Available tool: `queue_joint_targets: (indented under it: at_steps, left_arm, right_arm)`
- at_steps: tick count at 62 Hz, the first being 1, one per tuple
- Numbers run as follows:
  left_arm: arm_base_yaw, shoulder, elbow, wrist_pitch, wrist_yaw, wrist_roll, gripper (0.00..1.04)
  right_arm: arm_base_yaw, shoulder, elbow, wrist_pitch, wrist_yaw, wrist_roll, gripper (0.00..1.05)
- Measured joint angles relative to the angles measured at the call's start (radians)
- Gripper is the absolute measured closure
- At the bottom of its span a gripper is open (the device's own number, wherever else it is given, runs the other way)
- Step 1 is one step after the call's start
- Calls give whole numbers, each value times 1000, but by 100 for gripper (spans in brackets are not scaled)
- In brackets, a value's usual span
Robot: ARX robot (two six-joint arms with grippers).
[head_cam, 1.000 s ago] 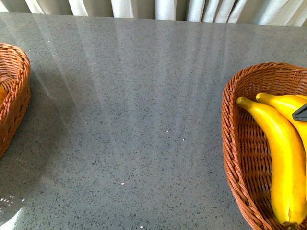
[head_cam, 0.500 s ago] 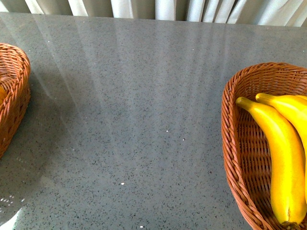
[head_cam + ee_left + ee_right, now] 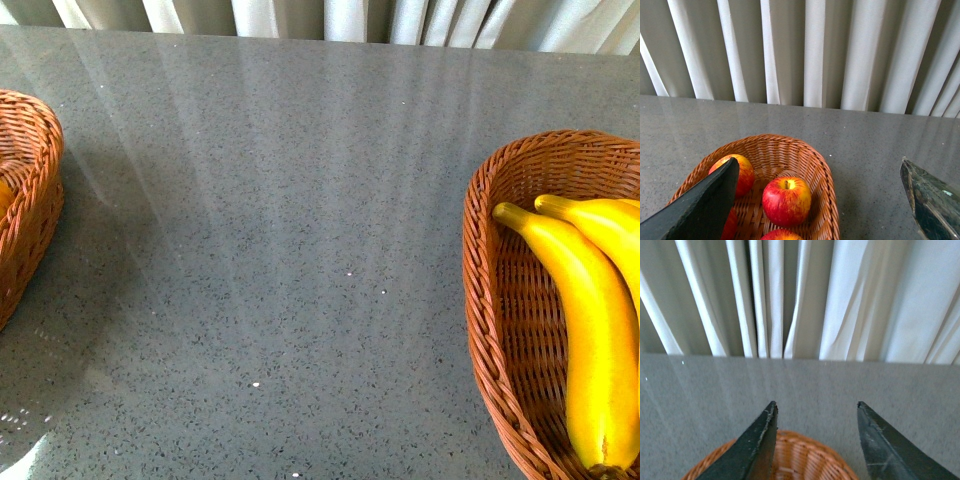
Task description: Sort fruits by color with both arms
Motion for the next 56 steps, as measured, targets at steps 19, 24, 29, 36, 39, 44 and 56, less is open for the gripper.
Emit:
queue_joint_targets:
  at_steps: [19,24,29,36,39,44,56]
  left_arm:
    - [0,0,0,0,0,0,9]
    - [0,0,0,0,0,0,9]
    - [0,0,0,0,0,0,9]
    - [0,0,0,0,0,0,9]
    - [0,0,0,0,0,0,9]
    - [0,0,0,0,0,0,9]
    - [0,0,0,0,0,0,9]
  right_arm:
    - [2,-253,-152,-113,0,7,103]
    - [2,-291,-175,-128,0,7,103]
    - [2,-312,-211,-106,0,7,103]
    - [2,-409,-220,-194,1,7,103]
    - [2,-449,-220,-225,0,8,103]
    - [3,-503,-220,-277,0,8,103]
    - [3,-646,-221,-409,0,8,103]
